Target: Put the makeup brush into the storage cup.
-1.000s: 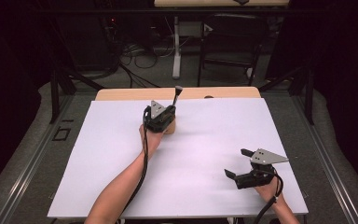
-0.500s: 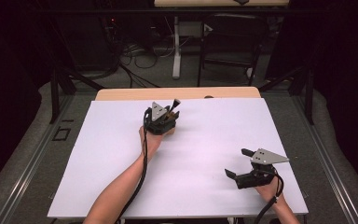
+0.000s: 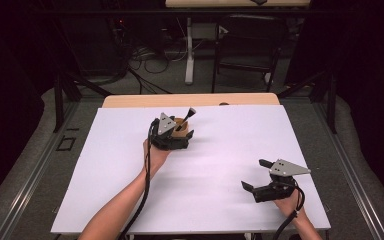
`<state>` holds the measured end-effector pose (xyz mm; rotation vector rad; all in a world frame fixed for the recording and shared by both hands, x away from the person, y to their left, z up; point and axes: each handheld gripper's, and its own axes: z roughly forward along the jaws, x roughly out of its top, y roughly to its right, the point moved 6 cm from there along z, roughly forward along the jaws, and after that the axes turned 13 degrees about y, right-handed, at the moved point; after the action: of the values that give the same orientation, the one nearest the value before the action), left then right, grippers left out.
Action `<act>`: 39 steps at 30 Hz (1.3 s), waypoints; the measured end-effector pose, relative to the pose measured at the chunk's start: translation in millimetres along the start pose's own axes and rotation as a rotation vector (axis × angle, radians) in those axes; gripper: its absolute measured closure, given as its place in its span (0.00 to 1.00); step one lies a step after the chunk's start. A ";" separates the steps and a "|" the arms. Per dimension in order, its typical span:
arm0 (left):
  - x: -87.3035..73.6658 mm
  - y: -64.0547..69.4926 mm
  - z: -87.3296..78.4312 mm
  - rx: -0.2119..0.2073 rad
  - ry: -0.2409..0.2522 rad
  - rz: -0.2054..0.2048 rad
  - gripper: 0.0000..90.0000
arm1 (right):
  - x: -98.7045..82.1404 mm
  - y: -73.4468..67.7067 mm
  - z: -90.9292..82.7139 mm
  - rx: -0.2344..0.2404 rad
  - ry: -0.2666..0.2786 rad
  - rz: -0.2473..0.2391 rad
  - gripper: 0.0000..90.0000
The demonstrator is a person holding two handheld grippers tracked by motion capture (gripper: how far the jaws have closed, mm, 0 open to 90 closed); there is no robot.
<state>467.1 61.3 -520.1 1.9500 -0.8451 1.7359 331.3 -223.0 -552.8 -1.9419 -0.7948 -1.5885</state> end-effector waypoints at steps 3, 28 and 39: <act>1.3 1.7 -8.8 -0.012 -0.011 0.023 0.10 | 0.7 -0.4 0.6 -0.003 0.013 -0.001 0.00; -7.7 -1.6 -87.2 -0.041 -0.103 0.076 0.00 | 2.1 -1.3 -0.4 -0.002 0.014 -0.013 0.00; -21.9 -13.6 -123.4 0.003 -0.114 0.059 0.00 | 2.0 -1.2 -0.3 -0.004 0.011 -0.017 0.00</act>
<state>383.2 155.3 -521.4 2.0615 -0.9487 1.6725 330.5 -222.1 -550.7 -1.9320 -0.8066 -1.6111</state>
